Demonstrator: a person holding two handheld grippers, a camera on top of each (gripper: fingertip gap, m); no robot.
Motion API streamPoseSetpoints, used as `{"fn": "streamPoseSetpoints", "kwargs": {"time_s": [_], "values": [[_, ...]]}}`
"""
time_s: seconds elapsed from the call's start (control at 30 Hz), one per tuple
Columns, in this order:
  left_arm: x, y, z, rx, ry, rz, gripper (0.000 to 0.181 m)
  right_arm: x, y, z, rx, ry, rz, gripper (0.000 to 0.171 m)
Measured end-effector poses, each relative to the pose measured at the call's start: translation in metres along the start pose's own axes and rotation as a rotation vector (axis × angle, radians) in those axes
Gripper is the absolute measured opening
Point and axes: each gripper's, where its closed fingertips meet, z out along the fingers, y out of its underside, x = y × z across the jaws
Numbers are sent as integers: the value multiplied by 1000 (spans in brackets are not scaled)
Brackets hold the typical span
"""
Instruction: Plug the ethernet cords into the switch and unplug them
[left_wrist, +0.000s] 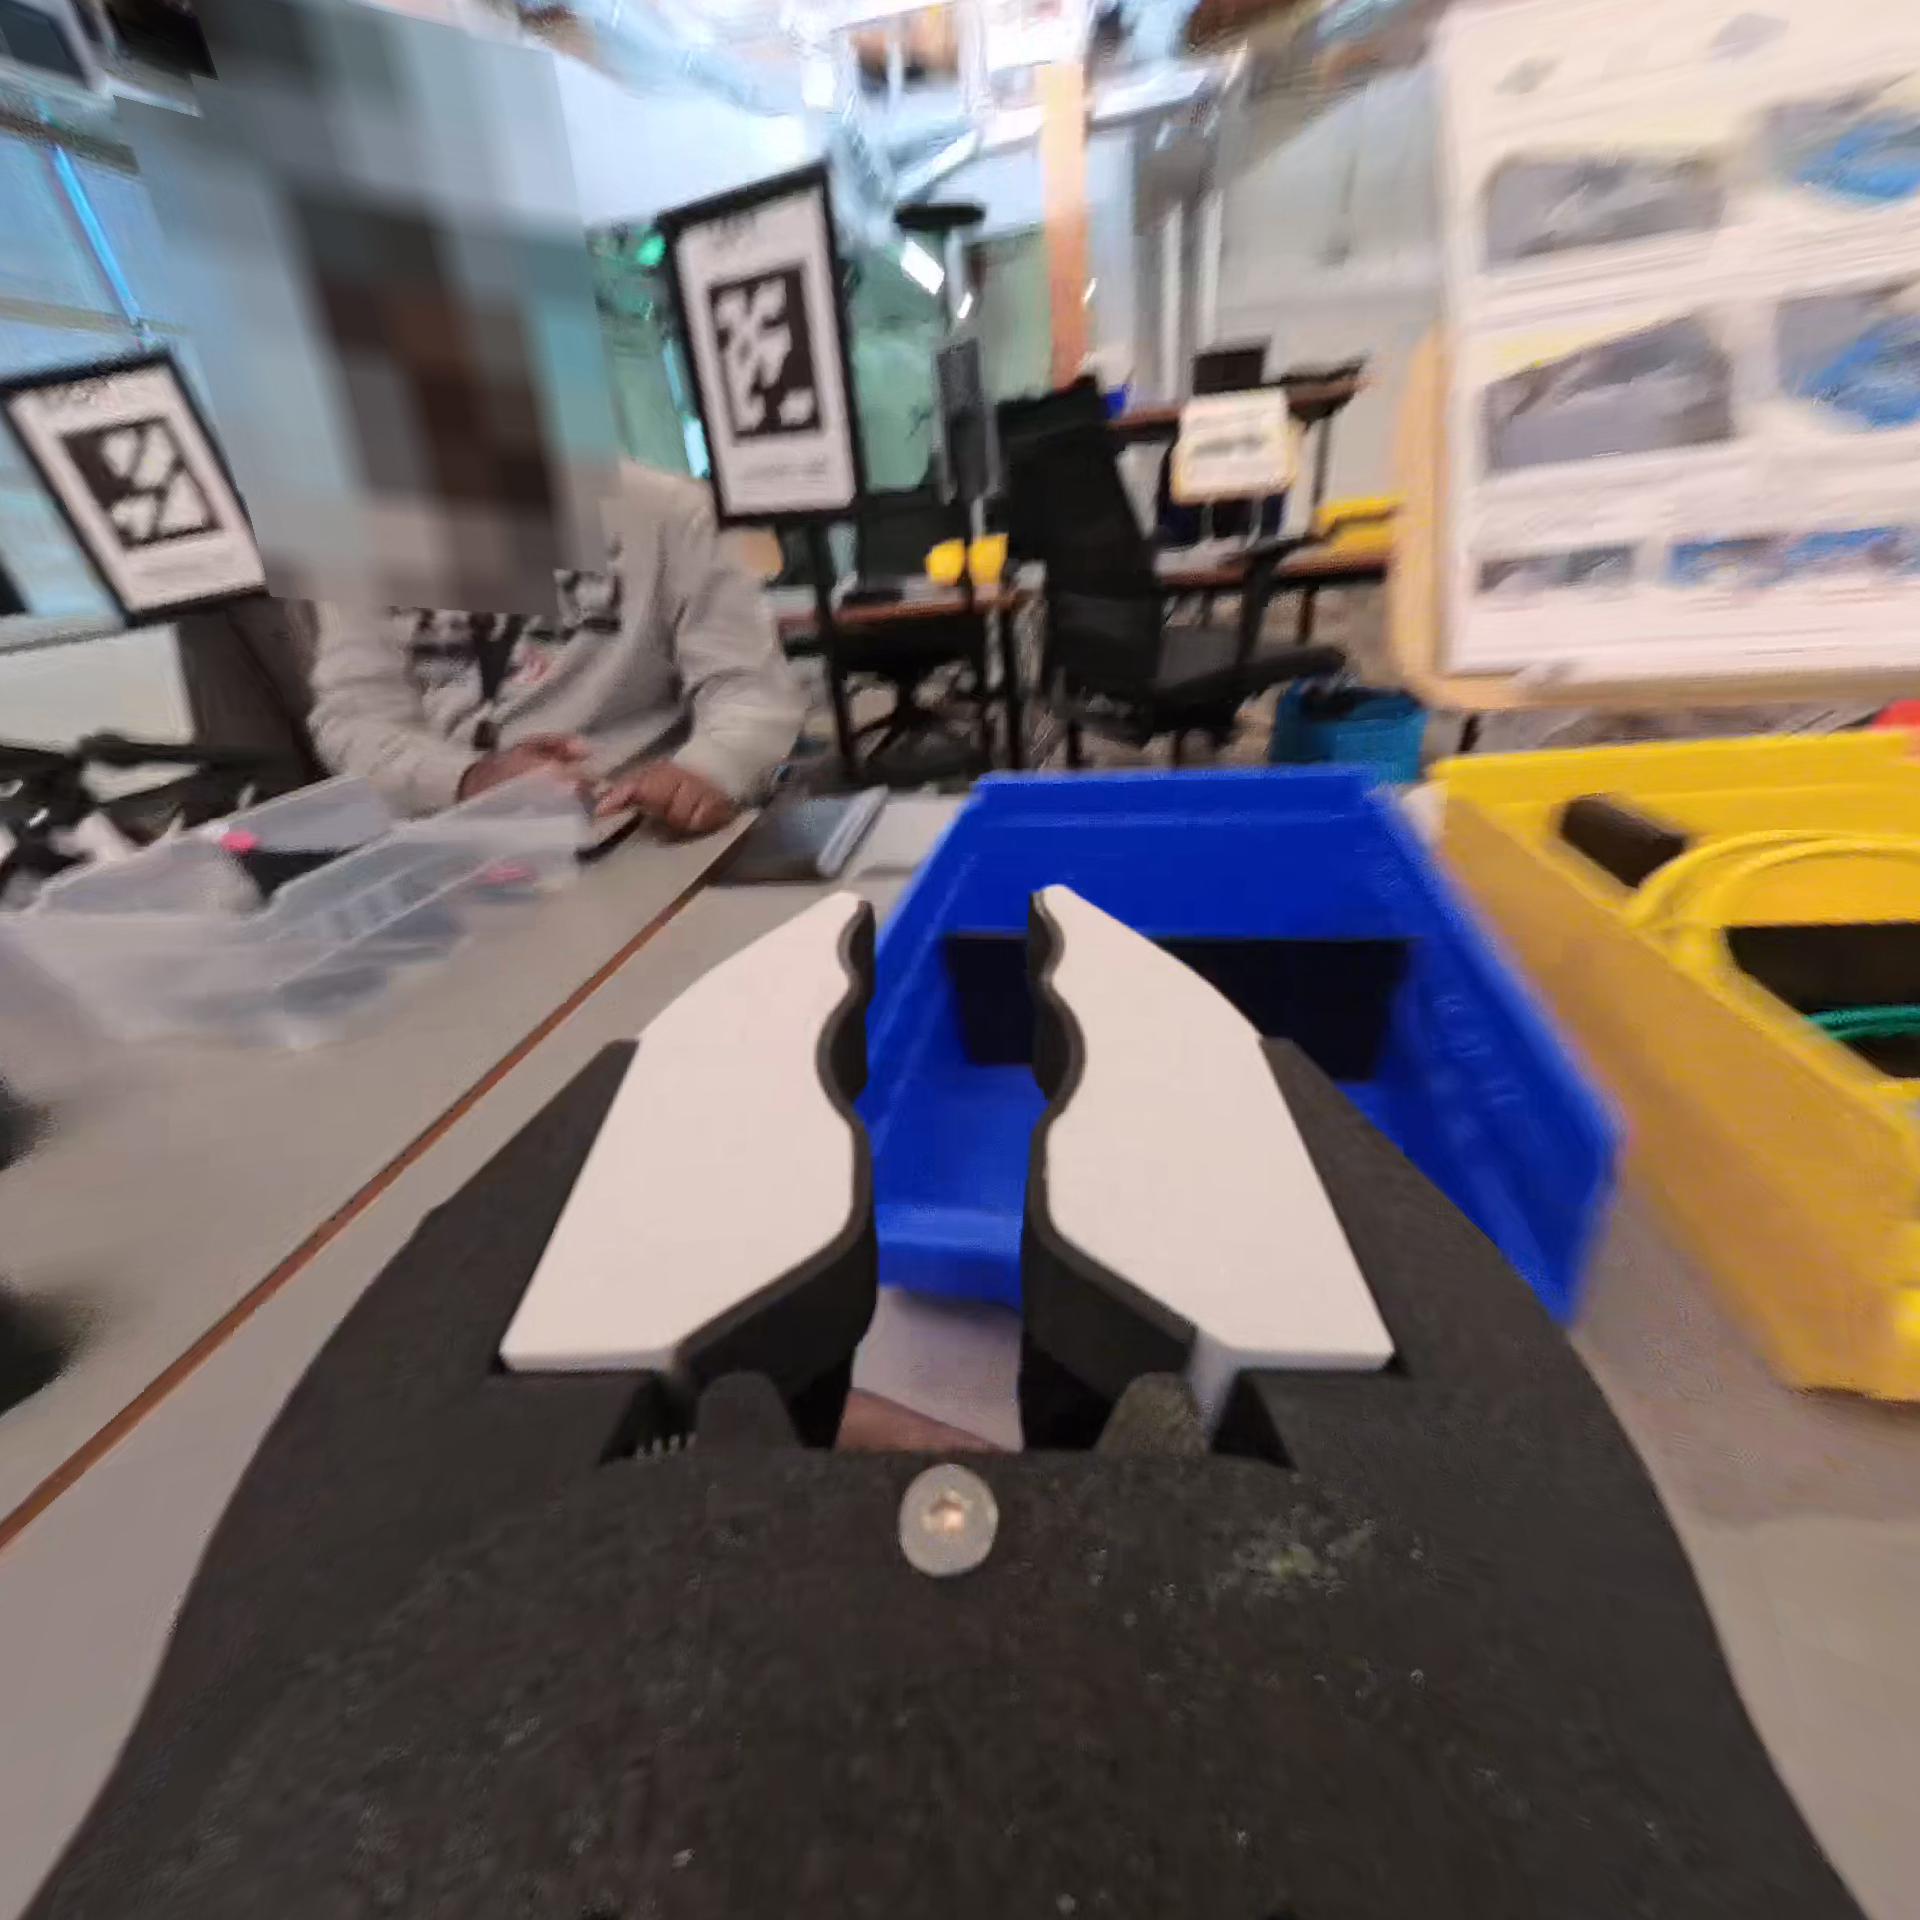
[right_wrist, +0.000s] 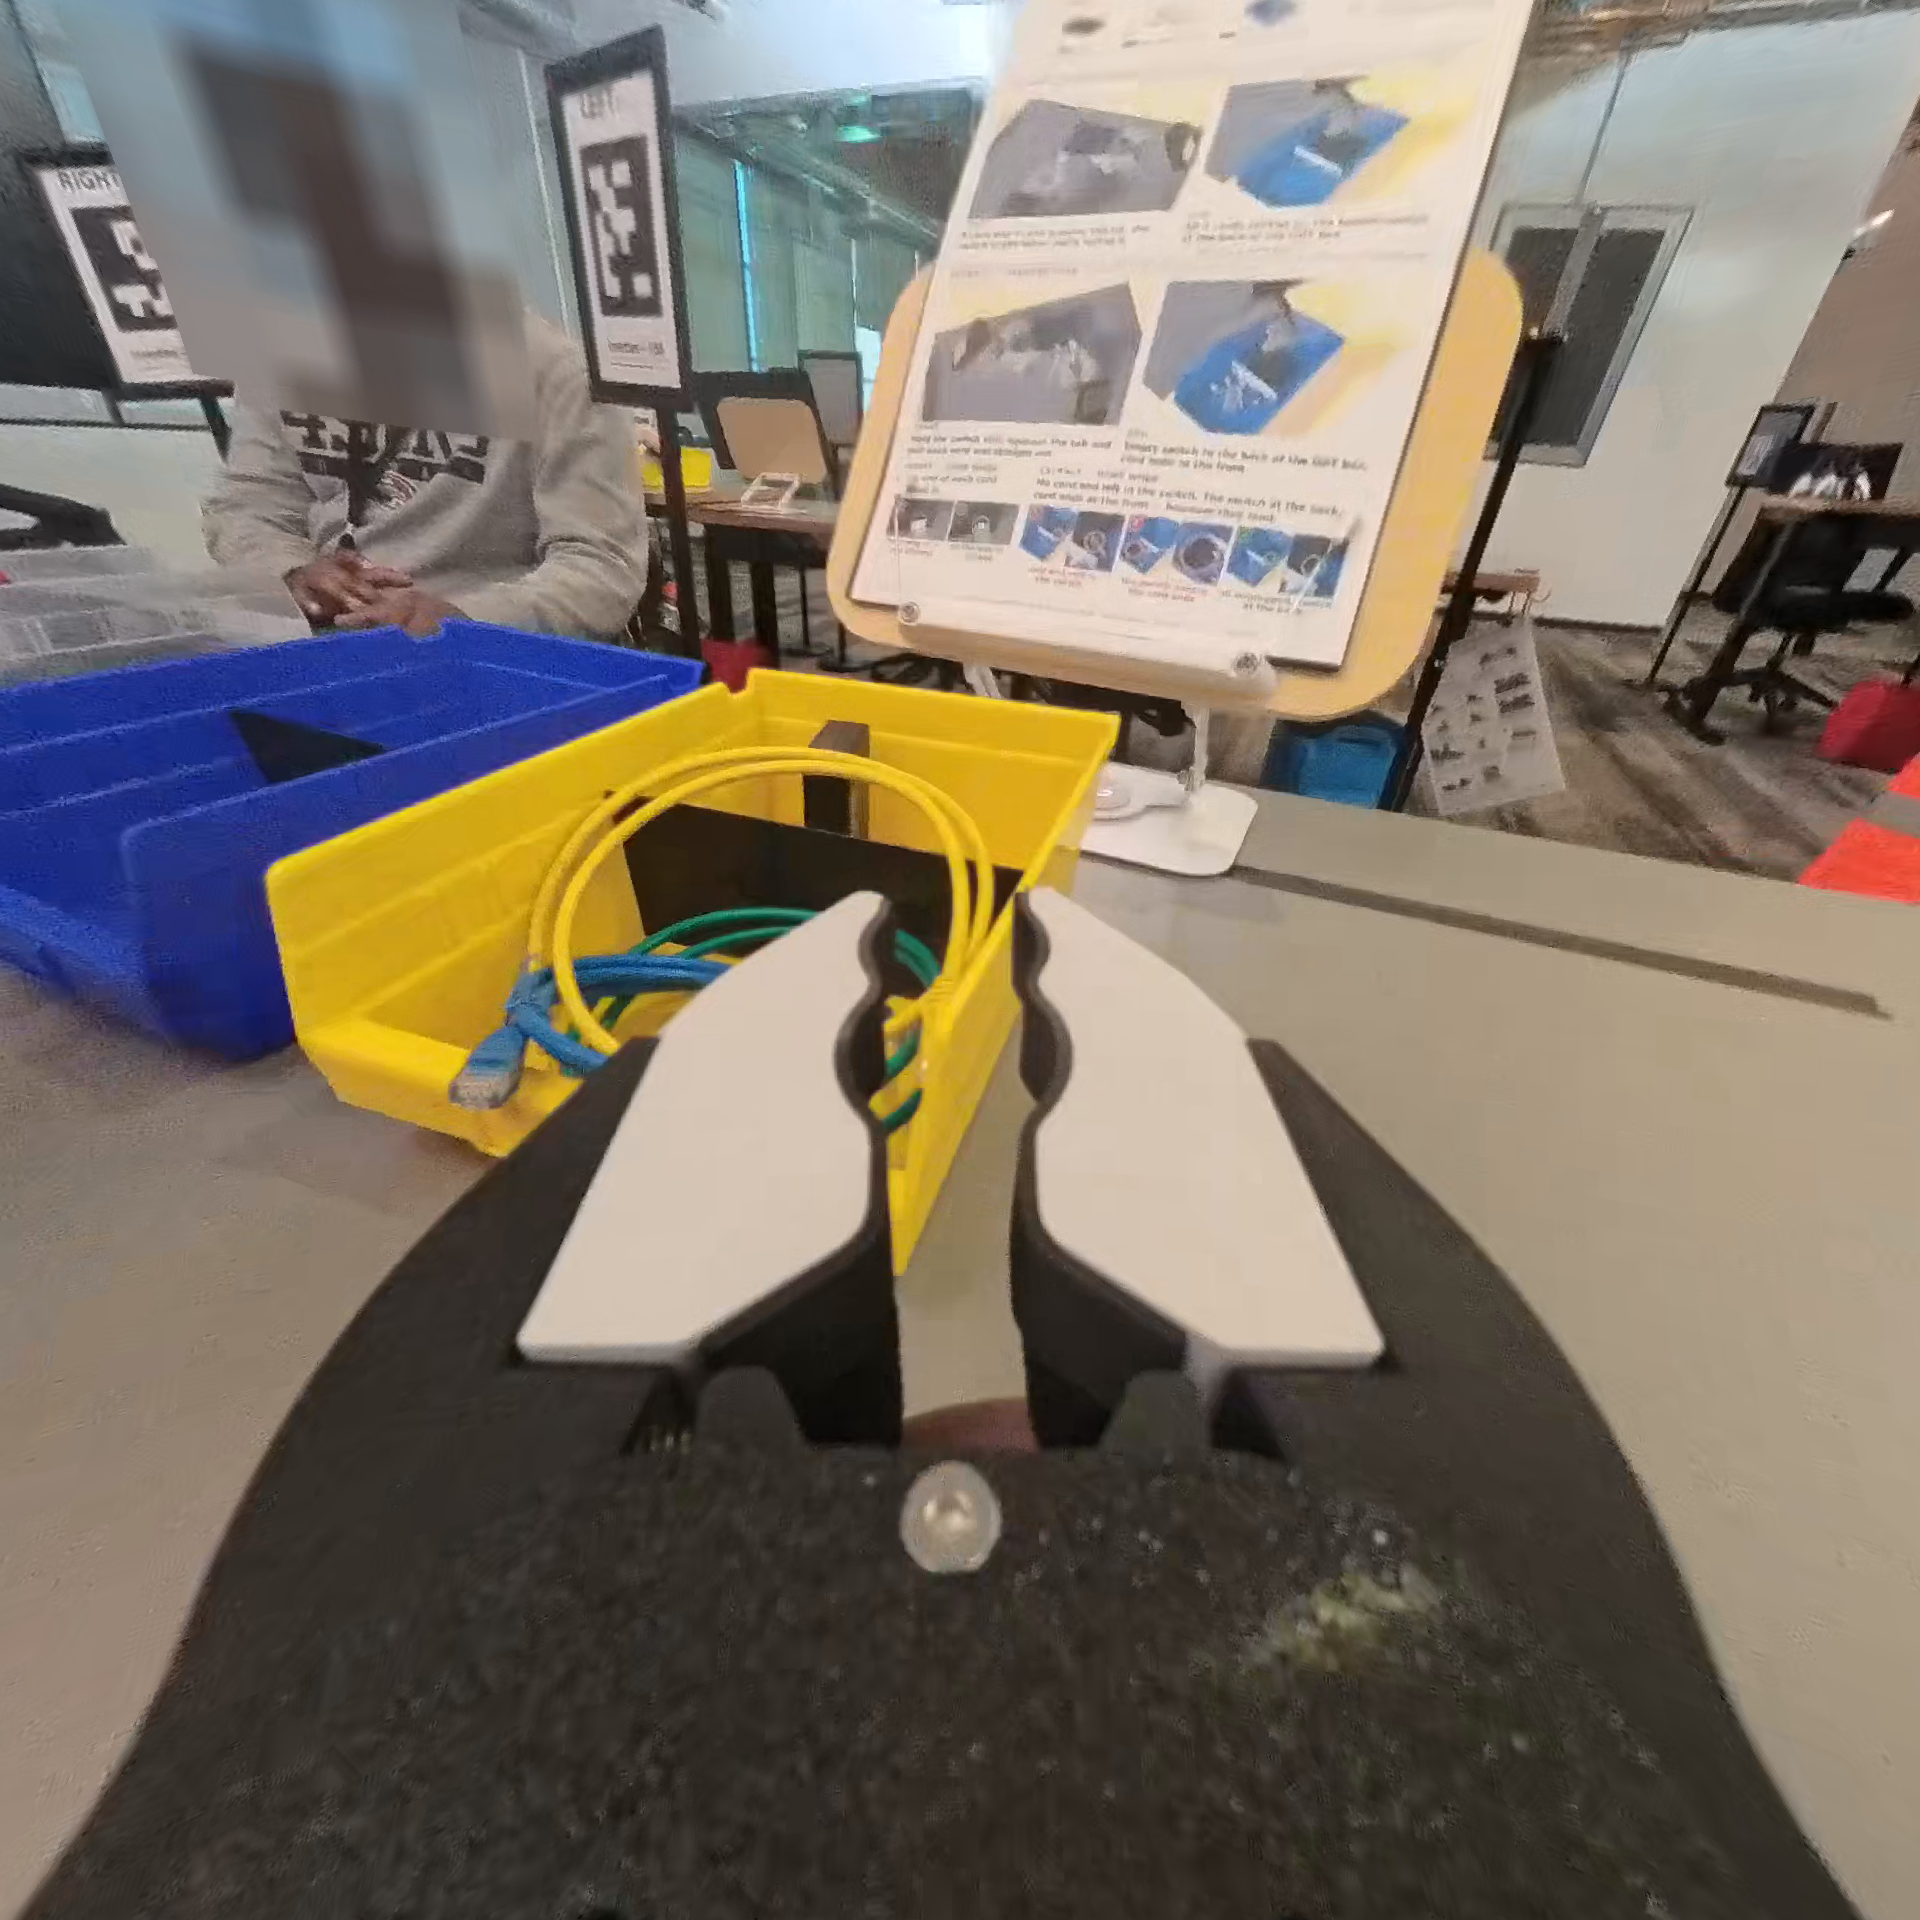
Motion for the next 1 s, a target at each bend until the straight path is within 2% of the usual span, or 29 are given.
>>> {"fn": "streamPoseSetpoints", "kwargs": {"time_s": [0.03, 0.07, 0.13, 0.17, 0.27, 0.4, 0.43, 0.47, 0.5, 0.53, 0.57, 0.7, 0.83, 0.93, 1.0], "values": [[-22, 14, 6, -57, -22, 3, 29, -5, -2, -1, -3, -4, -26, 22], [-36, 33, 13, -140, -6, -21, 40, -14, -1, 0, -7, -25, -41, 22], [-48, 74, 24, -331, 78, -106, 57, -37, 2, -3, -10, -92, -44, 22], [-49, 86, 28, -384, 124, -142, 59, -51, 3, -5, -5, -135, -41, 21], [-53, 95, 37, -419, 185, -153, 60, -92, 2, -14, 9, -237, -92, 18], [-60, 115, 59, -519, 181, -5, 67, -142, 9, -28, 7, -364, -126, 18], [-58, 119, 65, -532, 193, -8, 62, -153, 11, -33, -2, -396, -123, 18], [-53, 124, 70, -547, 218, -29, 45, -165, 15, -36, -21, -426, -122, 18], [-49, 130, 72, -567, 242, -53, 12, -176, 20, -39, -48, -458, -119, 18], [-46, 133, 74, -569, 249, -73, 3, -189, 27, -42, -83, -495, -113, 18], [-45, 133, 74, -573, 245, -87, 2, -200, 33, -45, -120, -532, -98, 19], [-38, 132, 50, -607, 211, -113, 3, -233, 47, -33, -231, -596, 17, 28], [-32, 129, 0, -691, 120, -135, 3, -246, 57, 11, -407, -491, 109, 51], [-24, 127, -29, -674, 107, -117, 4, -245, 65, 41, -481, -320, 127, 54], [-19, 125, -44, -668, 108, -85, 4, -253, 70, 50, -514, -271, 95, 52]]}}
